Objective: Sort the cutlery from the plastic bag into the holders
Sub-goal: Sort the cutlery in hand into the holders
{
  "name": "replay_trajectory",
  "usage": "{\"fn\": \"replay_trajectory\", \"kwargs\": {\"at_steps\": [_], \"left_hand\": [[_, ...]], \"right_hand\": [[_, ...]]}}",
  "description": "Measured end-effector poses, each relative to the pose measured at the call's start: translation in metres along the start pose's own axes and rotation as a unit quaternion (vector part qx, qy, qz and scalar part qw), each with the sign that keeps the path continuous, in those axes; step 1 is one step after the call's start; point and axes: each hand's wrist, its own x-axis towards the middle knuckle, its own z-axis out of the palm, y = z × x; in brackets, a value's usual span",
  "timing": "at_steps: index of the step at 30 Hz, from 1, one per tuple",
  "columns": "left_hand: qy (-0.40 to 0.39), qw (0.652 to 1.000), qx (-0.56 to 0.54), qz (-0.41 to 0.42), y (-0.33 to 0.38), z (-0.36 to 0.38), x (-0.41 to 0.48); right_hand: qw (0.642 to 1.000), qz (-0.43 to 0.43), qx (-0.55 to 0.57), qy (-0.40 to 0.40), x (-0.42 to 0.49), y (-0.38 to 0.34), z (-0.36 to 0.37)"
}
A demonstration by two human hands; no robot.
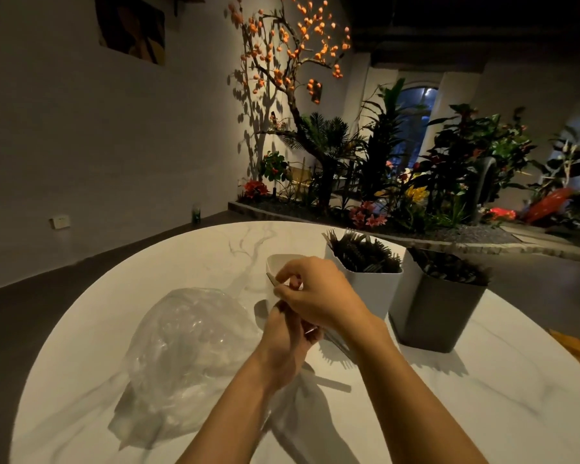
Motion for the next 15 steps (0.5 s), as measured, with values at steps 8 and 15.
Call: {"fn": "replay_trajectory", "kwargs": {"at_steps": [8,15], "left_hand": [[-0.045,0.976,0.212,0.009,0.023,0.053,-0.018],[-0.034,0.949,0.304,0.073,0.047,0.093,-0.029]], "right_hand": [[0.997,0.026,-0.047,-0.048,-0.033,0.016,-0.066],[0.965,0.049,0.005,0.258,-0.06,0.049,-0.143]]}}
